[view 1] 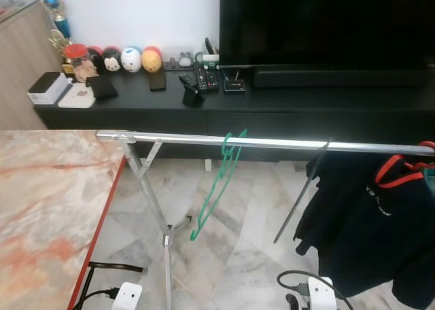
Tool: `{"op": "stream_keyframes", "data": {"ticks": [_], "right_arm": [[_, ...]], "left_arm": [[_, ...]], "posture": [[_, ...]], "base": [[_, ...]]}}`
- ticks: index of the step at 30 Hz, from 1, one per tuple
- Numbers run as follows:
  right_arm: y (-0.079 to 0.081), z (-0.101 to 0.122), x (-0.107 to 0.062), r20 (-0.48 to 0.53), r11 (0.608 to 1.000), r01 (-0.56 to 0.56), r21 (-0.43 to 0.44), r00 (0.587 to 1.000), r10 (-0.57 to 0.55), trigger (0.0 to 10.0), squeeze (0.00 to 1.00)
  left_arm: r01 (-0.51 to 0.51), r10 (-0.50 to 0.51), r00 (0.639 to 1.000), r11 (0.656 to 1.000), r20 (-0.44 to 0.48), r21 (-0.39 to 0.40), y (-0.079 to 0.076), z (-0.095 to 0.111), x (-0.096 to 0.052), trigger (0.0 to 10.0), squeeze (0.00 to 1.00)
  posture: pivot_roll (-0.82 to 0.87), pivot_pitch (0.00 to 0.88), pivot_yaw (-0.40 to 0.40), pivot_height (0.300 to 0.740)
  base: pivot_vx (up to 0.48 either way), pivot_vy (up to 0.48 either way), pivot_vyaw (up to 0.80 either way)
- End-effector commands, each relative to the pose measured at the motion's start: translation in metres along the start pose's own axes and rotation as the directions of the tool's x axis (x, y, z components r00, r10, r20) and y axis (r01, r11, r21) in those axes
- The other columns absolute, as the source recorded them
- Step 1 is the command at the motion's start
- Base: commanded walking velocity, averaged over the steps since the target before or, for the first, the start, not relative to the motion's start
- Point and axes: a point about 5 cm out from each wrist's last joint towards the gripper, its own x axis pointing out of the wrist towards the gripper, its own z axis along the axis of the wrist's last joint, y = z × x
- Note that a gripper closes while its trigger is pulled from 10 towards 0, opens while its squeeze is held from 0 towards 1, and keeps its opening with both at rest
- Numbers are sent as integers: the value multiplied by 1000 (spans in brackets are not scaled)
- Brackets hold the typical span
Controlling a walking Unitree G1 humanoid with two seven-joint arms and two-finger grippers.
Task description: Hang hanger
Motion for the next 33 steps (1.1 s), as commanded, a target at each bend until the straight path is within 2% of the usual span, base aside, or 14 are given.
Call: {"op": "stream_keyframes", "data": {"ticks": [1, 33], "right_arm": [[1, -4, -1, -12, 1000, 2, 20, 1000, -2, 10000, 0], [0, -7, -1, -39, 1000, -5, 16, 999, 6, 10000, 0]], "left_arm": [[-4, 4, 1000, 1000, -6, 0, 2, -2, -1, 10000, 0], [4, -4, 1000, 1000, -4, -1, 2, -1, 0, 10000, 0]], "posture": [[-26, 0, 34, 740], [-26, 0, 32, 740]], "base": [[-266, 0, 0], [-272, 0, 0]]}}
